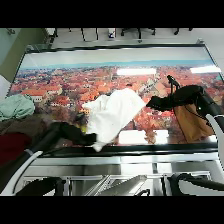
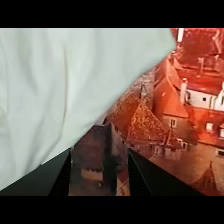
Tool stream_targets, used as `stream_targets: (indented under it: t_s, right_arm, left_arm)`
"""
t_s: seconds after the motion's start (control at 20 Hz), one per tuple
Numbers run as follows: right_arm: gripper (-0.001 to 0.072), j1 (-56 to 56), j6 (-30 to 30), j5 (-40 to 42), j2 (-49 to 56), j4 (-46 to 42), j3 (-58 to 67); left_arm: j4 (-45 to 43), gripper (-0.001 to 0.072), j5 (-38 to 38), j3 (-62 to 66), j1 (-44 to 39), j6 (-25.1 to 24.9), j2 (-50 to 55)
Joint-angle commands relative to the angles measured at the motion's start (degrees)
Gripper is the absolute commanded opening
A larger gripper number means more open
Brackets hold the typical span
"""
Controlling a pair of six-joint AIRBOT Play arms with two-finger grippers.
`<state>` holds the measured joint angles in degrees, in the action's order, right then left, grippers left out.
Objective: Fold the shirts.
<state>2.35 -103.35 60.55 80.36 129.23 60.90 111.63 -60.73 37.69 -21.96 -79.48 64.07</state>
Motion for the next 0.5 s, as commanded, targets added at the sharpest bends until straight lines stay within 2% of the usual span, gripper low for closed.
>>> stream_targets:
  t_s: [0.0,0.2,0.45]
  right_arm:
    - [0.0395,-0.3,-0.4,0.4,3.6,0.1,0.0]
    - [0.0395,-1.4,-0.4,-1.5,10.0,1.6,0.0]
    - [0.0395,-6.4,-0.4,0.5,13.8,2.9,0.0]
  left_arm:
    - [-11.4,0.0014,-11.6,-2.6,16.1,-8.0,-10.0]
    - [-3.8,0.0014,-7.7,-3.8,29.8,-17.2,-12.7]
    - [-3.6,0.0014,-6.0,-3.8,36.0,-19.8,-12.6]
